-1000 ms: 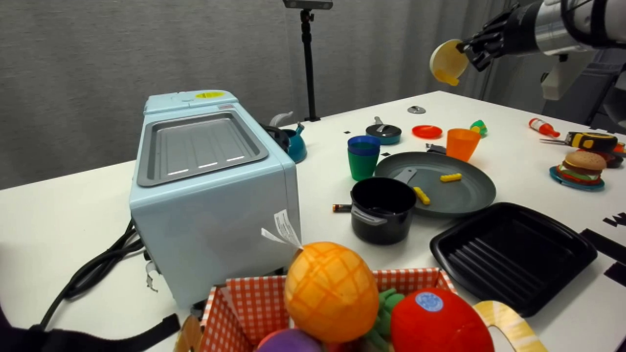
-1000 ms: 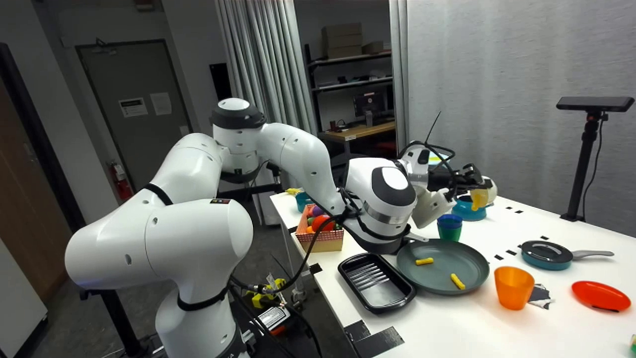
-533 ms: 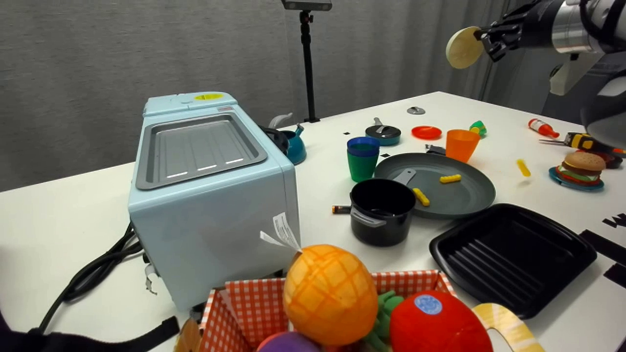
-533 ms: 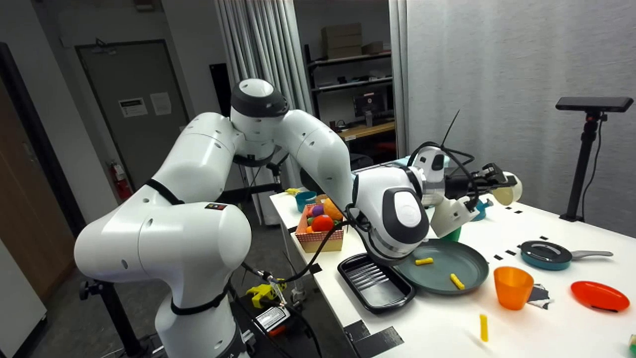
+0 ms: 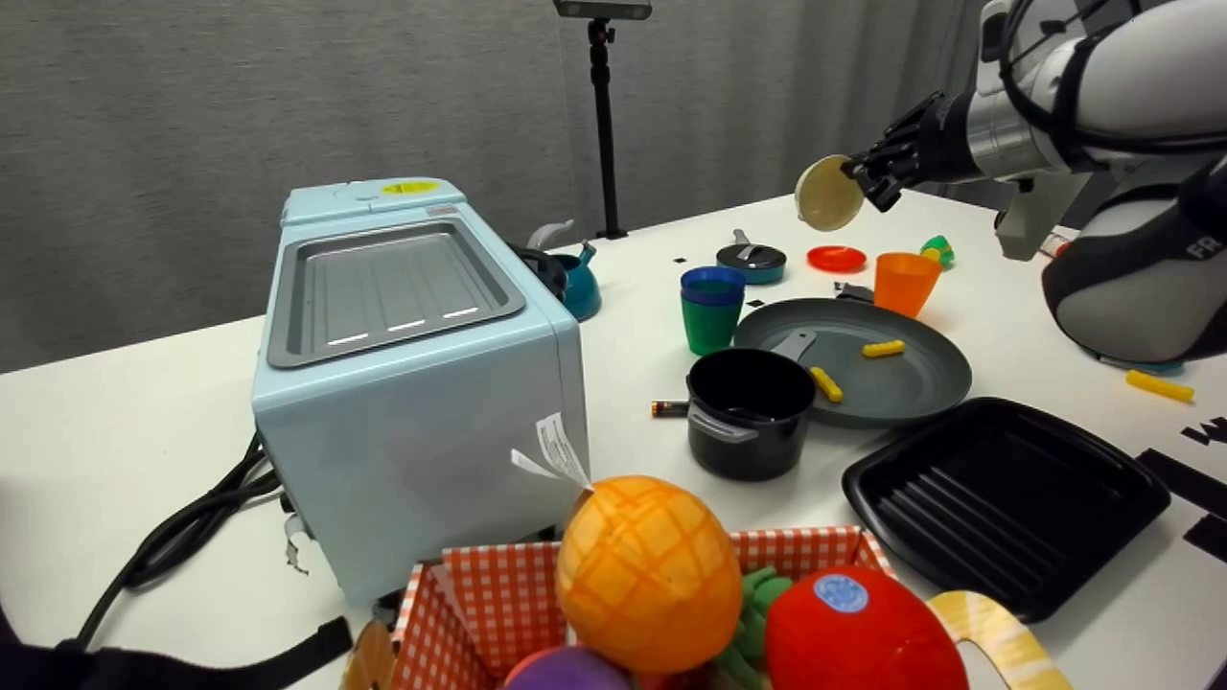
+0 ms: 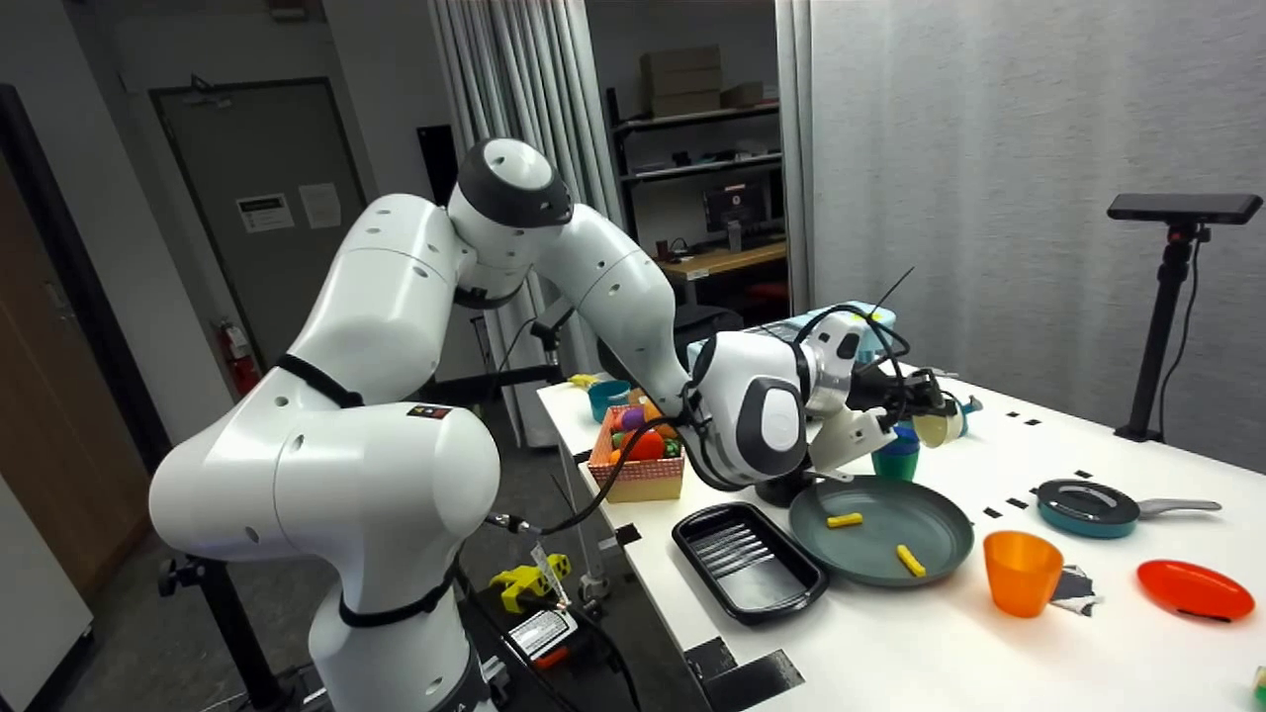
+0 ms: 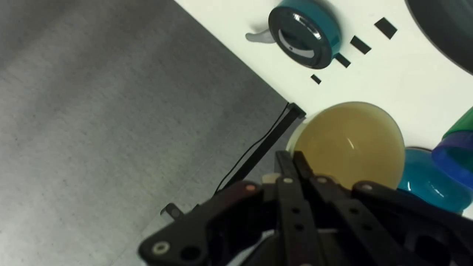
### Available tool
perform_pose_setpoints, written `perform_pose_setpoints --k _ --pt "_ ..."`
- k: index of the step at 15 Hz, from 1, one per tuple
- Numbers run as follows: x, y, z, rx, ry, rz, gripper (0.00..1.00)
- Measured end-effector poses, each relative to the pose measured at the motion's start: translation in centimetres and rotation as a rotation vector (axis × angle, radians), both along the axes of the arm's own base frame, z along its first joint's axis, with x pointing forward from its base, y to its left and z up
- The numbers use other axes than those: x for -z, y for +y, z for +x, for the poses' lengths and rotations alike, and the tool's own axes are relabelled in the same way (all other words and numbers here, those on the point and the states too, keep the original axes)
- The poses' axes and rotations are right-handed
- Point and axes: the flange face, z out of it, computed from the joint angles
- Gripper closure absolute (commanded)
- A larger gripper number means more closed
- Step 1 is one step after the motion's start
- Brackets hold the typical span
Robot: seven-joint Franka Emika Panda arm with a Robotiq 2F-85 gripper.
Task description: Pour some of the content from the orange cup onto the plate, pick up one object and put it on the small plate and pour it back onto the big plate, and then pour the rest of the content from the orange cup.
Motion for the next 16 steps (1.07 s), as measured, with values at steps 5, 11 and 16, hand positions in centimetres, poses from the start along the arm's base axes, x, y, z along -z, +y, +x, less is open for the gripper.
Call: perform_pose_setpoints --k 5,11,16 --pt "-2.8 -4.3 5.5 0.189 0.176 0.136 0.99" --pt "-5.2 -7.7 12.5 0.261 0.437 0.285 0.99" --pt "-3.7 -7.5 16.8 0.273 0.692 0.478 0.99"
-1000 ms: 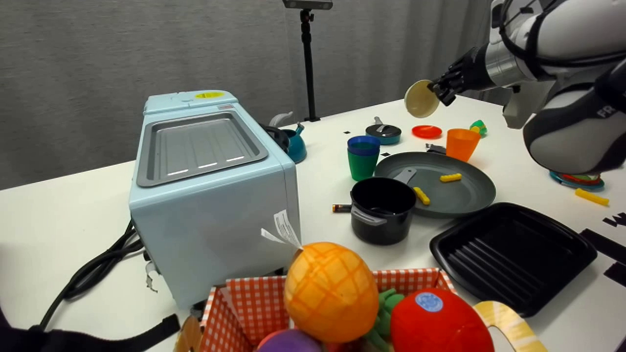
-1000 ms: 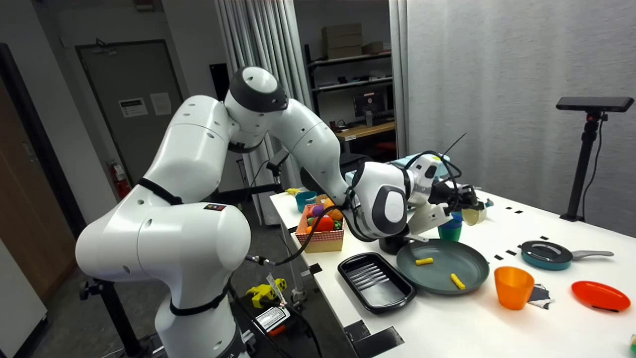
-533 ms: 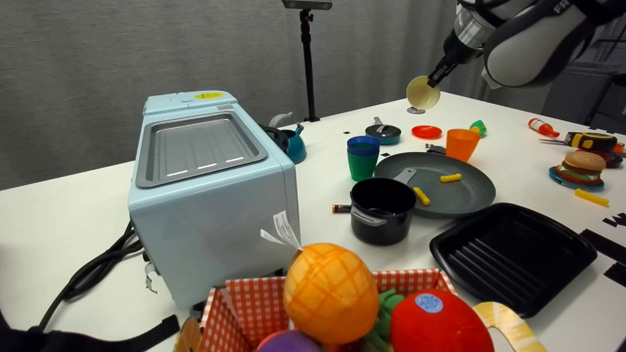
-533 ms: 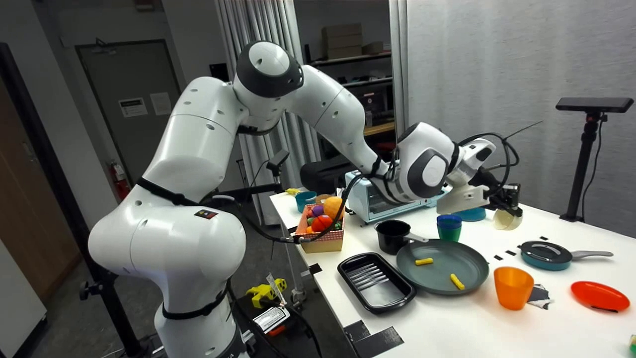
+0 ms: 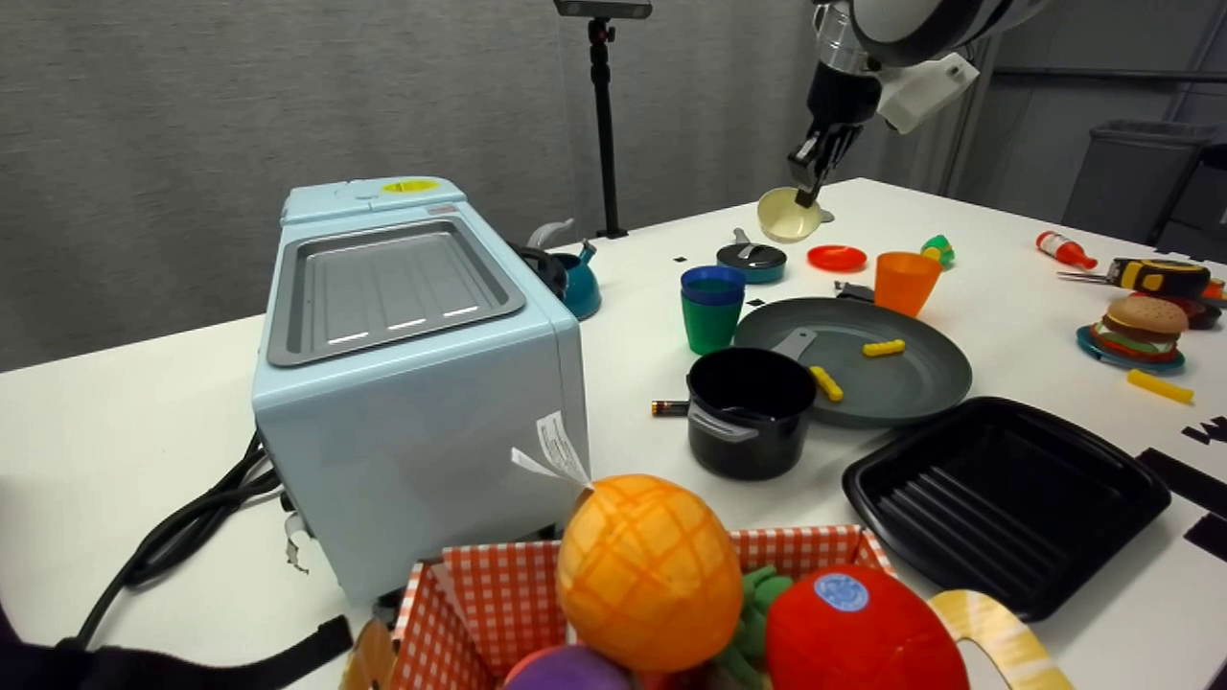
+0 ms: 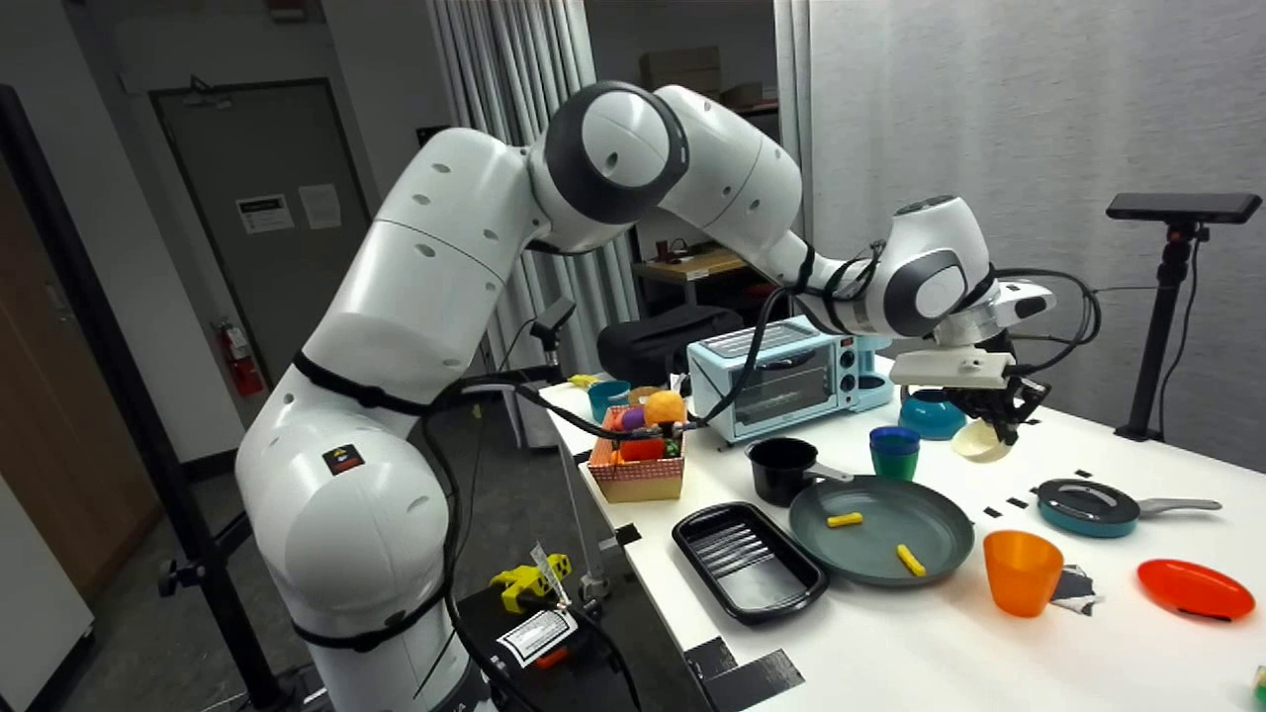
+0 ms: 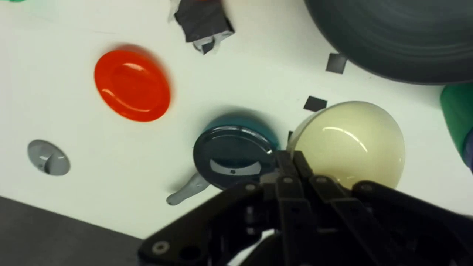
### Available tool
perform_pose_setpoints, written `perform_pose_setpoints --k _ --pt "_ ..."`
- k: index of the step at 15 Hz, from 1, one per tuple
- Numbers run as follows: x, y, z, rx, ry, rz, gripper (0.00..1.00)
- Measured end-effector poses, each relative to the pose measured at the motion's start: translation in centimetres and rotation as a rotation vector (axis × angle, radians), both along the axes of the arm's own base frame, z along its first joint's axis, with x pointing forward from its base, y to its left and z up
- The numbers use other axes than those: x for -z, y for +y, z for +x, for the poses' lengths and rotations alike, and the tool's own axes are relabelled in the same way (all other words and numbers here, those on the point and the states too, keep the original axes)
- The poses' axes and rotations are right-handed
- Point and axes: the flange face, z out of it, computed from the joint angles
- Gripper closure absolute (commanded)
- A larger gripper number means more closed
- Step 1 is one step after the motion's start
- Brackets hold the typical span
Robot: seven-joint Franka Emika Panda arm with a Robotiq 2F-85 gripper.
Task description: Pour some of the content from the orange cup onto the plate, pick up one object and put it on the small plate and pour it back onto the big plate, and then pour the rest of the content from the orange cup.
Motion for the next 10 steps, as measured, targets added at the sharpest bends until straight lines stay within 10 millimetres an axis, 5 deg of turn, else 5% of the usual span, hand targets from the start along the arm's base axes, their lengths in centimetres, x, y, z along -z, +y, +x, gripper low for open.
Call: perform_pose_setpoints --k 10 --pt "4.6 -1.6 3.5 0.047 0.318 0.212 0.99"
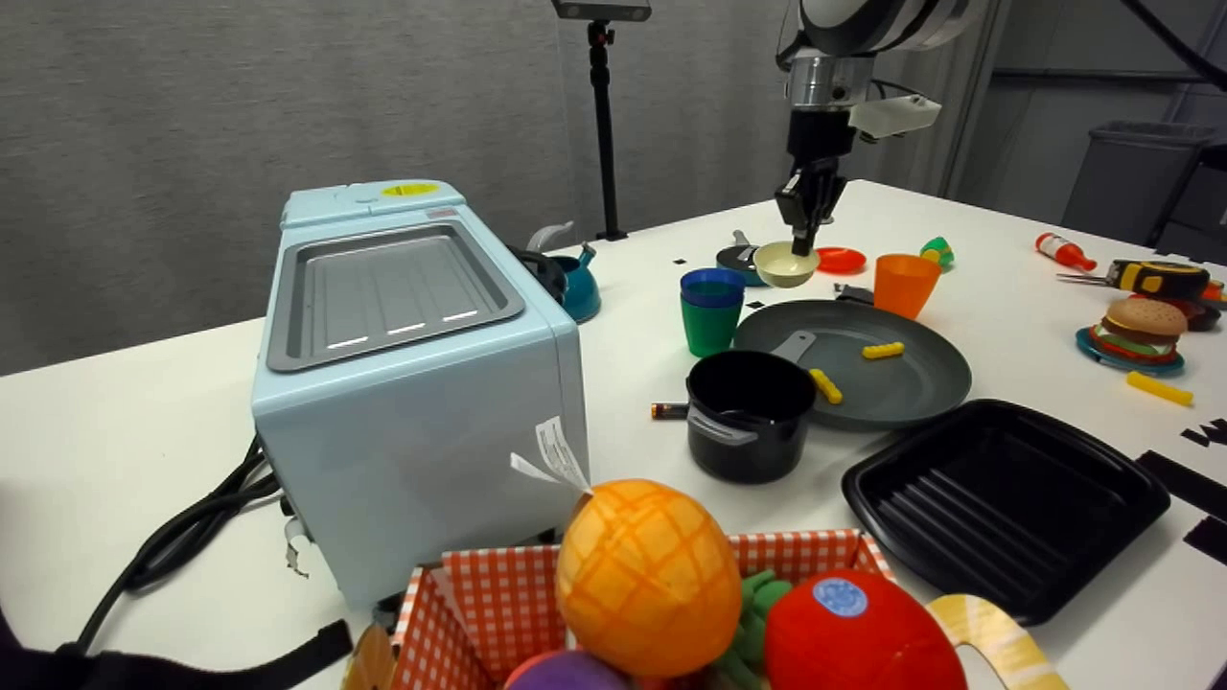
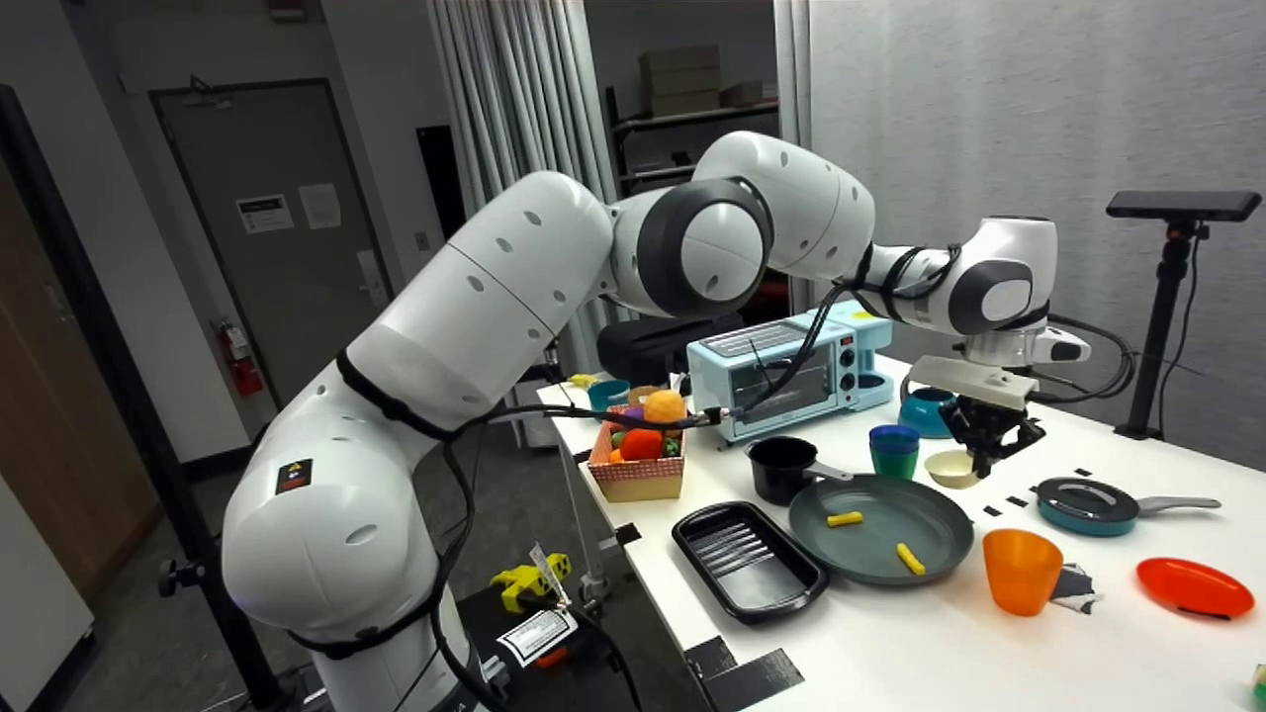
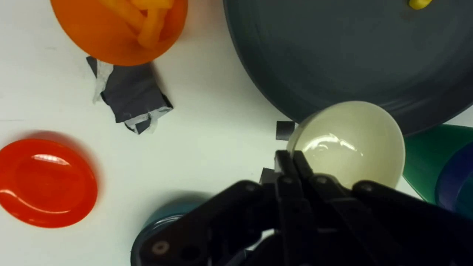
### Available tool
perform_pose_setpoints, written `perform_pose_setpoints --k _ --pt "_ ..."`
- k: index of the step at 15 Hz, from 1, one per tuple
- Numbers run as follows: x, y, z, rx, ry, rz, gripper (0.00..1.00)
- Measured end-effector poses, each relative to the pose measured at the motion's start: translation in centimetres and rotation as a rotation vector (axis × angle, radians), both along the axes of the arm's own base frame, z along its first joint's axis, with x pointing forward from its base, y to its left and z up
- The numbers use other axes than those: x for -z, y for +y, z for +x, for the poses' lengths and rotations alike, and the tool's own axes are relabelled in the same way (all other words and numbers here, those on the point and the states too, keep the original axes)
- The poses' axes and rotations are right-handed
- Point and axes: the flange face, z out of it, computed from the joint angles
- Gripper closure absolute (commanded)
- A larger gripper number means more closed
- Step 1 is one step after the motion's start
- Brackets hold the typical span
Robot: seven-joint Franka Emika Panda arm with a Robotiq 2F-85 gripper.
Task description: Pour some of the content from the orange cup onto the plate, pick up one object and put it on the small plate and pour it back onto the big plate, and then pour the rest of the content from the orange cup.
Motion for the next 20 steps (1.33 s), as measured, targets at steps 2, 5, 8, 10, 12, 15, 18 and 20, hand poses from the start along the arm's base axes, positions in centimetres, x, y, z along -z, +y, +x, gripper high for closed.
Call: perform_pose_setpoints --k 2,5,8,10,12,15,18,20 --pt "0.7 0.2 0.8 0.015 0.003 -0.007 0.99" --pt "1.3 0.1 2.2 0.059 -0.028 -0.045 0.99" --pt "2.1 0.2 3.3 0.094 -0.057 -0.072 0.72" --pt "2.9 0.2 3.5 0.109 -0.049 -0.080 0.64" --pt "3.8 0.1 3.6 0.115 -0.024 -0.089 0.49" --pt "4.7 -0.3 3.4 0.117 0.003 -0.101 0.27" --pt "4.7 -0.7 3.5 0.118 0.003 -0.110 0.05" --pt "4.3 -0.9 3.6 0.119 -0.005 -0.116 0.00"
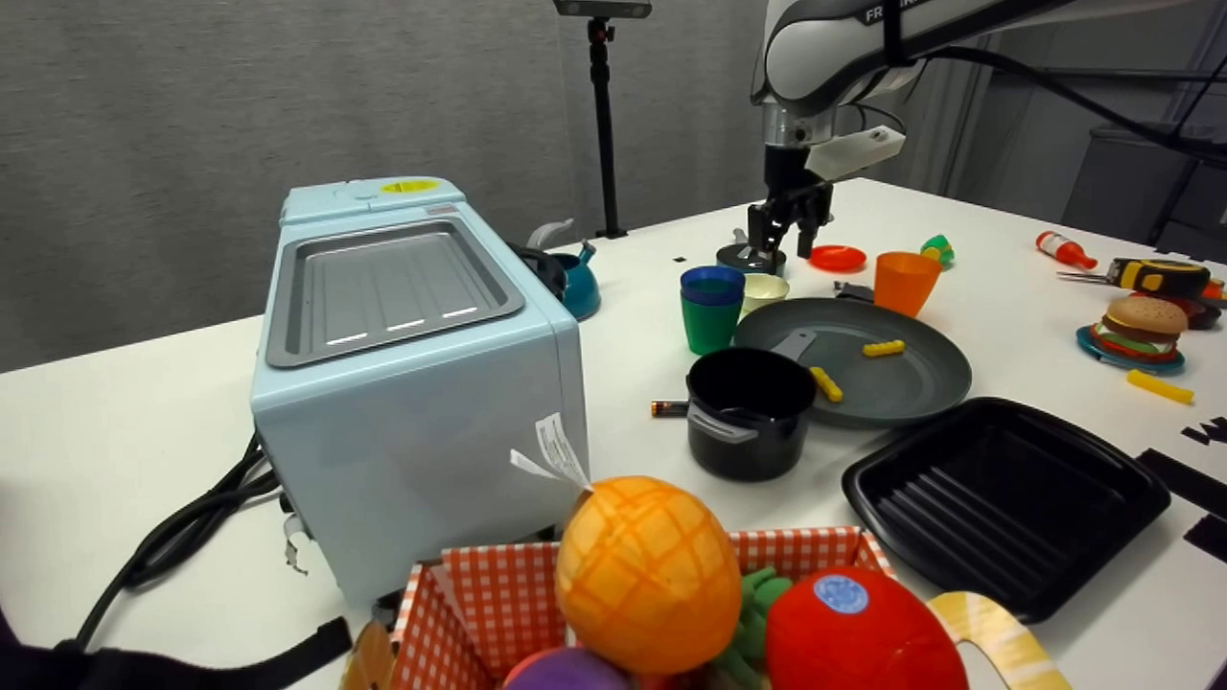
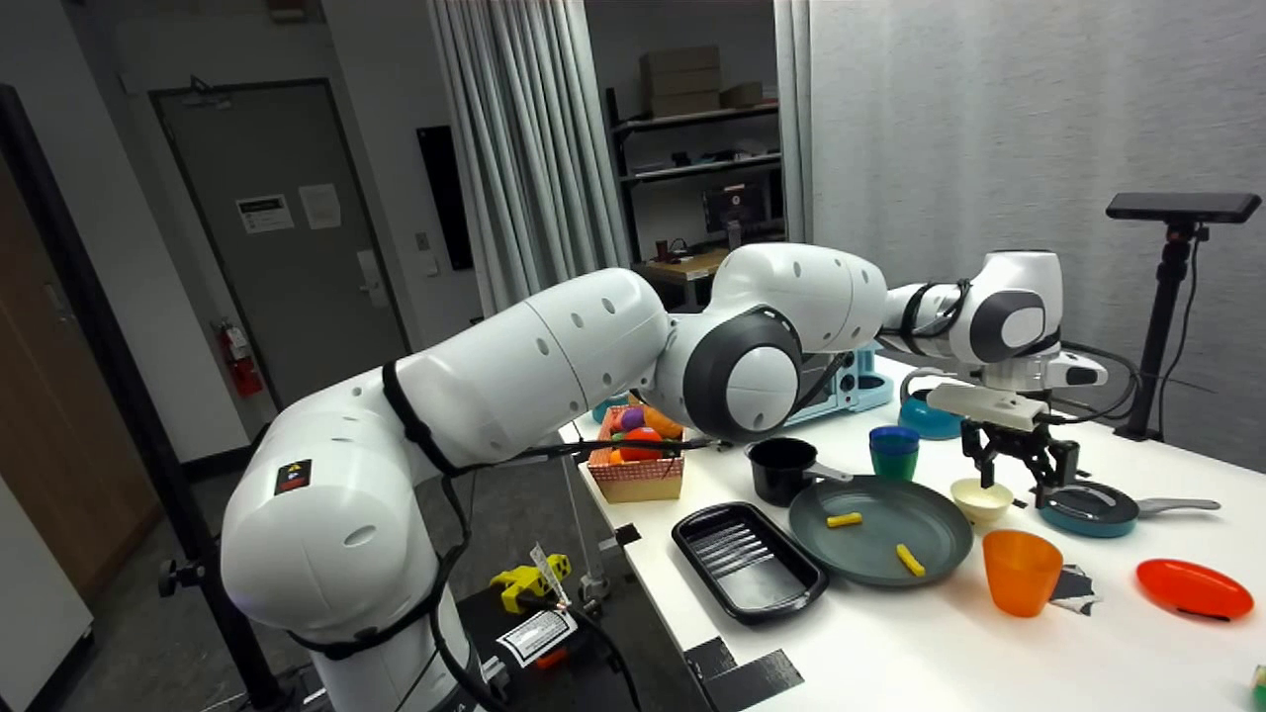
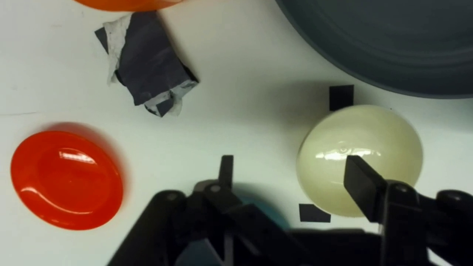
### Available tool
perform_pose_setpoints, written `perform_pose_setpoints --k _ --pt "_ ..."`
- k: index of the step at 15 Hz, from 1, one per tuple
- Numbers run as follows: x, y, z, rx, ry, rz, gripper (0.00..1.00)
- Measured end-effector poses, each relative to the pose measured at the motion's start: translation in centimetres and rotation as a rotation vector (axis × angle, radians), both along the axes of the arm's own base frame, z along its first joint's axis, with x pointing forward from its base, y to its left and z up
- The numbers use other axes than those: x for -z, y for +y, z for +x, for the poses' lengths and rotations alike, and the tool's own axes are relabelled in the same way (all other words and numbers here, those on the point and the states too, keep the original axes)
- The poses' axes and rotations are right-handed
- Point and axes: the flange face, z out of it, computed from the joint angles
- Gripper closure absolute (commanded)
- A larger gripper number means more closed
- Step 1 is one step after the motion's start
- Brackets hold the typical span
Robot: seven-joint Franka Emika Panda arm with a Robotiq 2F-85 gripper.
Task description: Pour some of the content from the orange cup onto the plate, pick up one object and put it on the small plate and pour it back onto the big plate, and then pour the rest of the content from the orange cup.
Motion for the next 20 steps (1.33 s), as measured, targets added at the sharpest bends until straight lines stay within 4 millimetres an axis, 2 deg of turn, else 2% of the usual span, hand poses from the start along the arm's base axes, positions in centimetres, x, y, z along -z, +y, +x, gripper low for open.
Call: perform_pose_setpoints --k 9,14,20 --pt "-2.1 -2.8 -0.1 0.022 -0.011 -0.037 0.00" --pt "-1.8 -4.1 -0.4 0.007 0.003 -0.037 0.00" --pt "-0.8 -4.5 -0.9 -0.018 0.036 -0.032 0.00"
